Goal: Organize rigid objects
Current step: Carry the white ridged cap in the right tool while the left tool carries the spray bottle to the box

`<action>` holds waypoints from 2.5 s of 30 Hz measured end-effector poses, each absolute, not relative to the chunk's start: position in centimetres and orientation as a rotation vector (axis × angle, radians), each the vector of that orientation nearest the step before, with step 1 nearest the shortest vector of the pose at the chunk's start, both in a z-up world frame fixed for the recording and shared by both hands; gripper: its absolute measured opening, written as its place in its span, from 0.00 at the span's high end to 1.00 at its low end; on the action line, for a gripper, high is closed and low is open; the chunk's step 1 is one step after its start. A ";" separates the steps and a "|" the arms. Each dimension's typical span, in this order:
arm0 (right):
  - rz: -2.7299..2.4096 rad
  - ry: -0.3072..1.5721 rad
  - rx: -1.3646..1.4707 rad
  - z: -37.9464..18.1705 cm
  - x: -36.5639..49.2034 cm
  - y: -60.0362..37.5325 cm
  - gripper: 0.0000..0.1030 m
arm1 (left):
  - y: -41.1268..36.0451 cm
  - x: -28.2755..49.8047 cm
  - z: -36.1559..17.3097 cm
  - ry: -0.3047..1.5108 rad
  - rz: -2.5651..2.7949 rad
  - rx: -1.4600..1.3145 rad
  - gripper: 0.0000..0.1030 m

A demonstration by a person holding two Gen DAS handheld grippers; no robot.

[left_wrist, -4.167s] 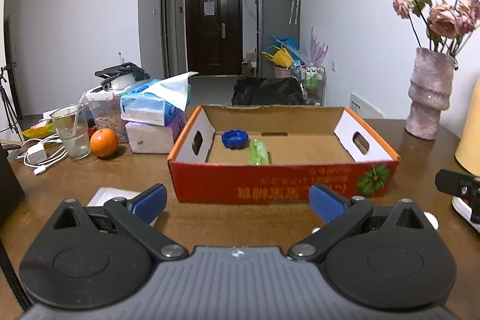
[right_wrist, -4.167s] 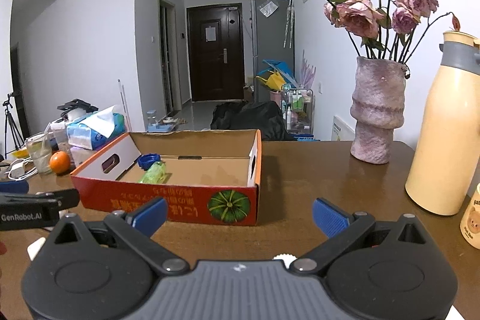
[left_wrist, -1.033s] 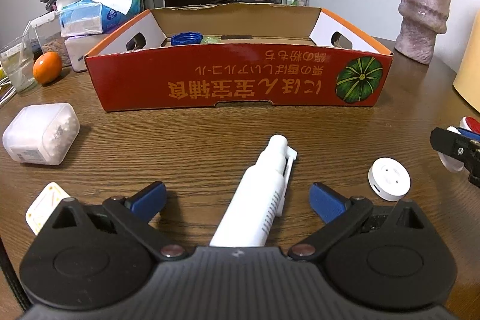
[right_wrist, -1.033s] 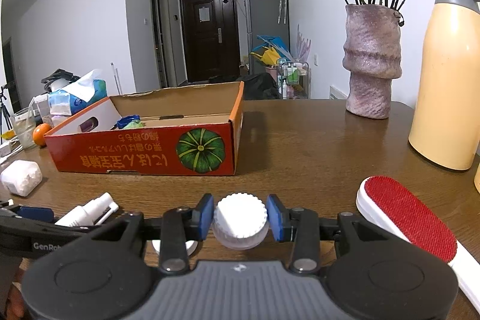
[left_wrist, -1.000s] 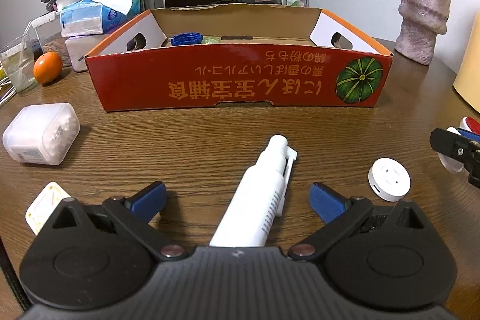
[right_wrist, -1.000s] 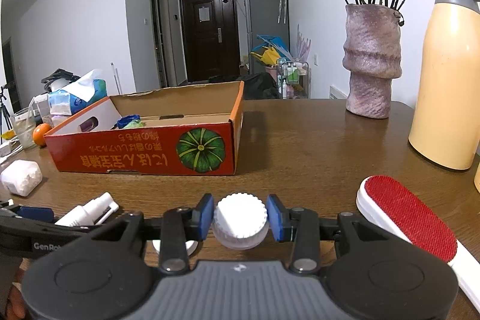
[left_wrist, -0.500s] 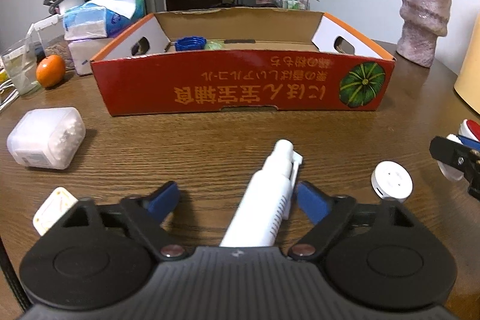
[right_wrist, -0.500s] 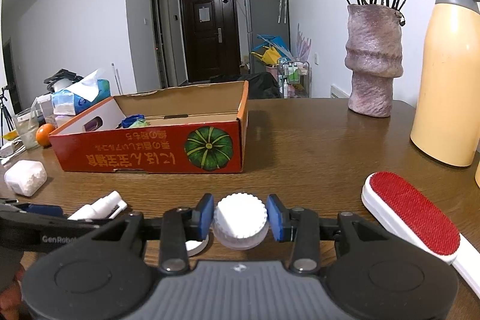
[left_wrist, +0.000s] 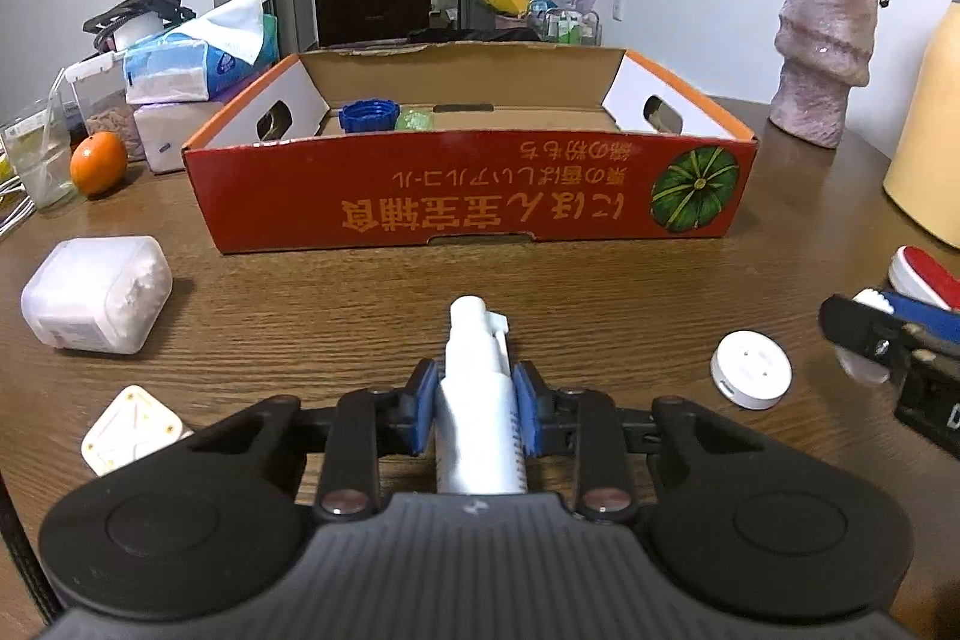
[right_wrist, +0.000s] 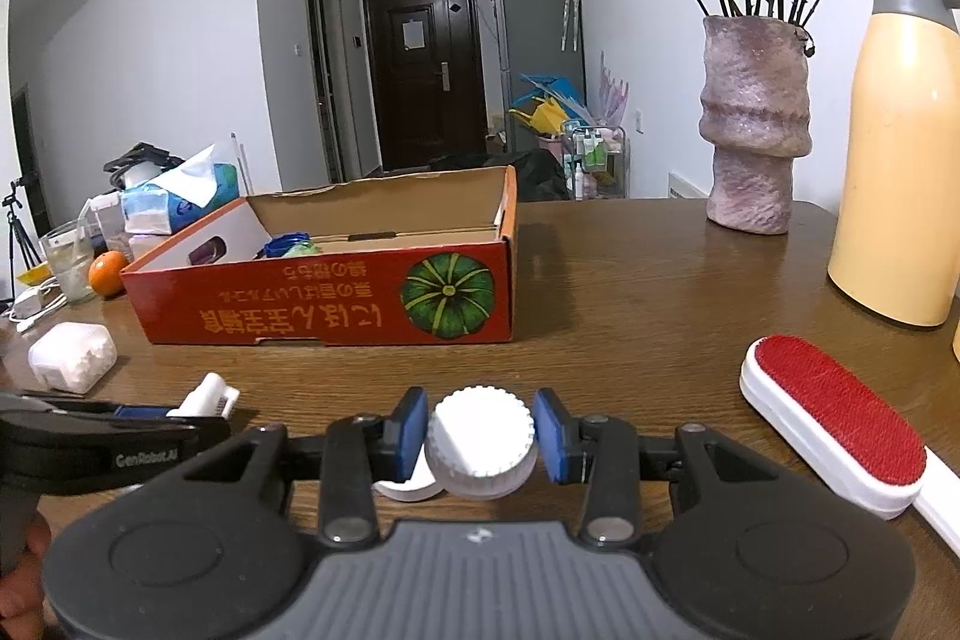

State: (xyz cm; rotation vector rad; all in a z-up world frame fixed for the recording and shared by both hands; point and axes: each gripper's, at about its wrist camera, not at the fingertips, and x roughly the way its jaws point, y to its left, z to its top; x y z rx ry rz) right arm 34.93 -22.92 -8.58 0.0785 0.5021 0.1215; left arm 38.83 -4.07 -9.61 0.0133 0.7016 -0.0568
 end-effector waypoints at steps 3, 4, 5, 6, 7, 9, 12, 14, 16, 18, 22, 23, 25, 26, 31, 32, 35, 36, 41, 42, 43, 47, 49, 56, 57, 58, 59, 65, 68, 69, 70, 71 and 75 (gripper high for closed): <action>0.127 0.498 0.077 -8.5 34.6 -22.6 0.63 | -4.0 38.2 -8.9 0.675 -0.059 0.015 0.73; 0.128 0.496 0.077 -8.4 34.6 -22.5 0.63 | -4.0 38.1 -8.7 0.665 -0.060 0.016 0.73; 0.128 0.495 0.077 -8.4 34.5 -22.3 0.63 | -4.0 37.8 -8.4 0.655 -0.061 0.017 0.73; 0.129 0.493 0.078 -8.3 34.4 -22.3 0.63 | -3.9 37.5 -8.1 0.642 -0.062 0.015 0.73; 0.131 0.489 0.080 -8.2 34.3 -22.2 0.63 | -3.8 37.2 -7.8 0.631 -0.064 0.013 0.73; 0.135 0.482 0.082 -8.1 34.0 -22.0 0.63 | -3.7 36.7 -7.1 0.608 -0.067 0.011 0.73; 0.142 0.468 0.086 -7.7 33.7 -21.6 0.63 | -3.4 36.0 -6.3 0.576 -0.070 0.007 0.73; 0.149 0.457 0.088 -7.5 33.5 -21.3 0.63 | -3.3 35.5 -5.7 0.556 -0.075 0.004 0.73; 0.156 0.446 0.090 -7.2 33.3 -21.0 0.63 | -3.1 35.0 -5.1 0.535 -0.078 0.001 0.73; 0.164 0.434 0.092 -6.8 33.1 -20.7 0.63 | -2.9 34.6 -4.5 0.515 -0.079 -0.005 0.73; 0.179 0.409 0.102 -6.0 32.9 -20.2 0.63 | -2.4 34.0 -3.4 0.480 -0.075 -0.018 0.73; 0.183 0.404 0.103 -5.8 32.8 -20.1 0.63 | -2.4 33.9 -3.2 0.473 -0.076 -0.019 0.73; 0.192 0.395 0.107 -5.4 32.8 -19.9 0.63 | -2.2 33.8 -2.8 0.458 -0.077 -0.021 0.73; 0.198 0.393 0.111 -5.3 32.9 -19.8 0.63 | -2.1 33.7 -2.6 0.454 -0.075 -0.020 0.73; 0.211 0.377 0.117 -4.4 33.4 -19.1 0.63 | -1.4 34.0 -1.8 0.437 -0.064 -0.033 0.73; 0.213 0.375 0.118 -4.2 33.5 -19.0 0.63 | -1.2 34.1 -1.7 0.435 -0.061 -0.036 0.73; 0.217 0.363 0.119 -3.8 34.1 -18.5 0.63 | -0.6 34.5 -1.3 0.426 -0.050 -0.046 0.73; 0.218 0.359 0.121 -3.6 34.3 -18.3 0.63 | -0.4 34.7 -1.1 0.422 -0.044 -0.050 0.73; 0.227 0.342 0.126 -3.0 35.4 -17.5 0.63 | 0.3 35.5 -0.6 0.406 -0.028 -0.066 0.73; 0.230 0.340 0.126 -2.9 35.6 -17.3 0.63 | 0.5 35.7 -0.5 0.401 -0.026 -0.070 0.73; 0.232 0.337 0.126 -2.8 35.8 -17.1 0.63 | 0.7 35.9 -0.3 0.397 -0.023 -0.073 0.73; 0.238 0.326 0.122 -2.4 36.8 -16.5 0.63 | 1.1 36.8 0.1 0.384 -0.012 -0.083 0.73; 0.238 0.321 0.118 -2.3 37.3 -16.2 0.63 | 1.2 37.4 0.2 0.379 -0.006 -0.086 0.73; 0.243 0.315 0.115 -2.1 39.5 -15.5 0.63 | 1.6 39.7 0.3 0.374 0.010 -0.100 0.73; 0.244 0.317 0.116 -2.2 39.9 -15.5 0.63 | 1.7 40.1 0.3 0.375 0.012 -0.102 0.73; 0.245 0.318 0.116 -2.2 40.2 -15.5 0.63 | 1.7 40.5 0.3 0.376 0.014 -0.105 0.73; 0.244 0.318 0.116 -2.2 40.6 -15.4 0.63 | 1.8 40.9 0.3 0.377 0.015 -0.108 0.73; 0.243 0.322 0.113 -2.4 42.8 -15.2 0.63 | 1.9 43.0 0.0 0.384 0.028 -0.108 0.73; 0.240 0.325 0.111 -2.6 43.8 -15.1 0.63 | 1.9 44.0 -0.1 0.384 0.032 -0.107 0.73; 0.239 0.324 0.111 -2.6 44.1 -15.1 0.63 | 1.9 44.3 -0.2 0.384 0.035 -0.108 0.73; 0.239 0.324 0.111 -2.6 44.5 -15.1 0.63 | 1.9 44.6 -0.2 0.384 0.039 -0.110 0.73; 0.240 0.325 0.113 -2.6 44.8 -15.1 0.63 | 1.9 44.8 -0.3 0.384 0.040 -0.111 0.73; 0.239 0.326 0.114 -2.5 46.1 -15.1 0.63 | 1.8 46.1 -0.4 0.387 0.045 -0.107 0.73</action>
